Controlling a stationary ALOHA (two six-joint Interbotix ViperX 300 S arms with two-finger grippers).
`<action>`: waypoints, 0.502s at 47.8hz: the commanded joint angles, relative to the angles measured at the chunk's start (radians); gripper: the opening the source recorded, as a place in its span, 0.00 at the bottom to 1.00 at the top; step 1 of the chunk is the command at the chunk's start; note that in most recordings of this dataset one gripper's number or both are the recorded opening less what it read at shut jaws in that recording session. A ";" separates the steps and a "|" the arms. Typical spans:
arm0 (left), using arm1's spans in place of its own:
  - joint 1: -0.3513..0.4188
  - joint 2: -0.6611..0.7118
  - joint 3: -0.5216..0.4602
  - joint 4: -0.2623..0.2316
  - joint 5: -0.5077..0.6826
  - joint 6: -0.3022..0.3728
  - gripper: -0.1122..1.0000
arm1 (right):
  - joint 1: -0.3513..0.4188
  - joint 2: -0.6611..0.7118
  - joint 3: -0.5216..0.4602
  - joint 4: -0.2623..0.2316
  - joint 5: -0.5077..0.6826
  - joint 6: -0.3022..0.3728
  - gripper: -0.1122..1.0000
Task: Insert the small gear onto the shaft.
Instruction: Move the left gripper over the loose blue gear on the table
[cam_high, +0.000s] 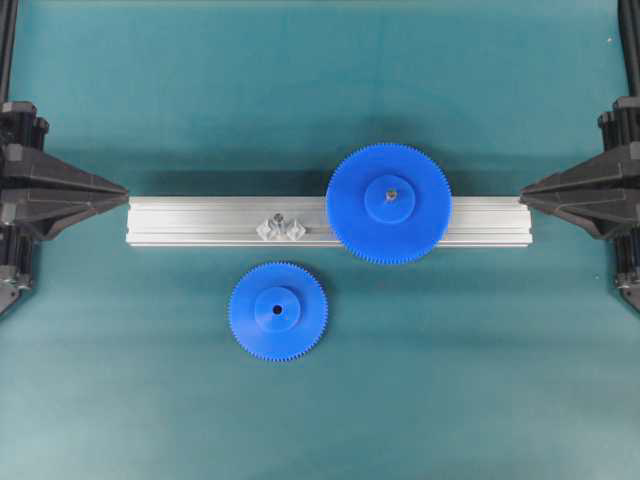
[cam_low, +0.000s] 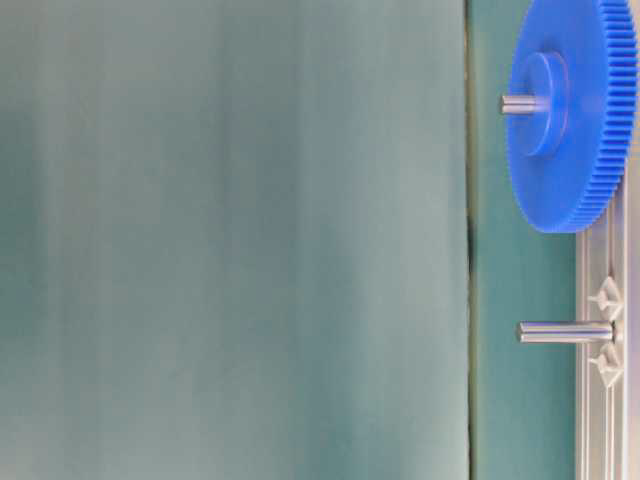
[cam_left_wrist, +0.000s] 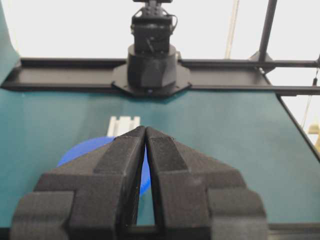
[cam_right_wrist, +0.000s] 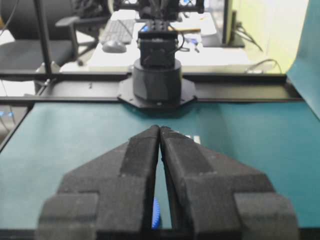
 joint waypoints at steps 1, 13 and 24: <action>-0.017 0.008 0.003 0.011 0.035 -0.012 0.19 | 0.000 0.014 -0.017 0.006 0.000 0.002 0.25; -0.035 0.009 -0.028 0.012 0.163 -0.014 0.09 | 0.002 0.071 -0.074 0.031 0.160 0.012 0.14; -0.046 0.025 -0.063 0.012 0.265 -0.014 0.09 | 0.002 0.130 -0.077 0.031 0.161 0.017 0.13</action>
